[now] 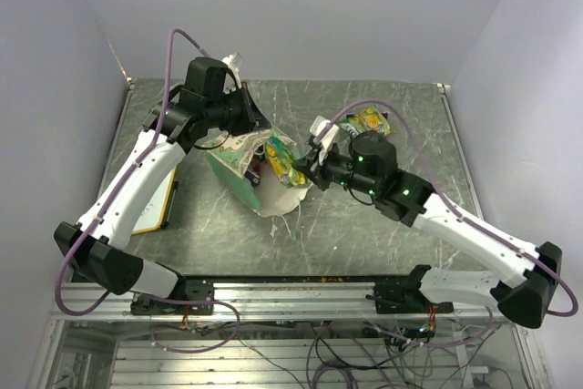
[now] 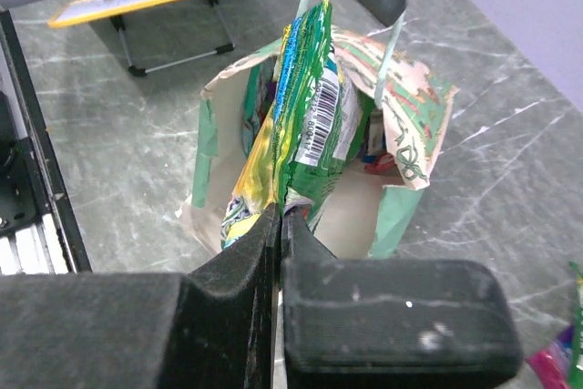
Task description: Take the snacks out of the paper bag
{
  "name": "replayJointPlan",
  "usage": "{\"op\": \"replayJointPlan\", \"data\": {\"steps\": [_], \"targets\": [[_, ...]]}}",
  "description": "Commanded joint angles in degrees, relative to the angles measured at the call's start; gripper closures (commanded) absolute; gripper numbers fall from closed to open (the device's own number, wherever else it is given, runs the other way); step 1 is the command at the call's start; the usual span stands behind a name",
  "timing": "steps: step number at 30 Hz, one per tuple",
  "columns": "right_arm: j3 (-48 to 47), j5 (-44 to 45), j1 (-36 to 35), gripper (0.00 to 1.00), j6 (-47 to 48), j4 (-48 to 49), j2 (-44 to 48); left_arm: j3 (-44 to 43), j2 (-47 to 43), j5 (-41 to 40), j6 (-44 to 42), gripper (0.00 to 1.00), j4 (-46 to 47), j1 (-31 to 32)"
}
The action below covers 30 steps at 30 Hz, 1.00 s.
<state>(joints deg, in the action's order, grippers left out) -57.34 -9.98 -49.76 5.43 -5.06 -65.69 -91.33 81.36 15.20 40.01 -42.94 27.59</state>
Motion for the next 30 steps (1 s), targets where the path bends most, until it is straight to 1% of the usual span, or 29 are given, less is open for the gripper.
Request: {"op": "replayJointPlan", "data": {"steps": [1,5,8,9,12,14,15,18,23,26,30], "targets": [[-7.20,3.60,-0.16,1.00,1.57,-14.02,3.81,-1.37,0.67,-2.82,0.88,0.93,0.17,-0.17],[-11.35,9.44,-0.22,1.00,1.58,-20.36,7.45,-0.01,0.06,-5.63,0.96,0.93,-0.73,-0.26],[-14.77,15.93,-0.12,1.00,2.75,-24.11,9.02,0.50,-0.14,-6.58,0.03,0.93,-2.59,-0.39],[-16.02,19.42,-0.08,1.00,3.31,-25.16,9.00,0.79,-0.29,-6.60,-0.09,0.93,-2.73,-0.42],[-17.92,27.19,0.11,1.00,7.20,-25.60,8.14,1.09,-0.67,-6.84,-0.65,0.93,-3.29,-0.36],[-18.14,31.32,1.72,1.00,10.19,-24.37,6.34,0.43,-0.55,-7.14,-1.54,0.93,-3.96,-0.37],[-18.40,31.64,3.73,1.00,11.61,-23.58,5.14,-0.01,-0.47,-7.34,-1.97,0.93,-4.35,-0.35],[-19.60,26.11,14.31,1.00,14.01,-21.41,0.09,-1.04,-0.33,-7.36,-2.97,0.93,-4.69,-0.35],[-21.80,22.23,28.06,1.00,18.81,-15.94,-9.38,-1.46,-0.33,-5.57,-3.23,0.93,-4.80,-0.35],[-24.50,21.01,33.24,1.00,21.33,-14.52,-15.60,-2.52,0.30,-4.90,-3.72,0.93,-5.79,-0.37],[-26.63,20.86,35.90,1.00,26.27,-12.79,-22.56,-3.46,1.18,-3.51,-4.41,0.93,-6.31,-0.43]]}}
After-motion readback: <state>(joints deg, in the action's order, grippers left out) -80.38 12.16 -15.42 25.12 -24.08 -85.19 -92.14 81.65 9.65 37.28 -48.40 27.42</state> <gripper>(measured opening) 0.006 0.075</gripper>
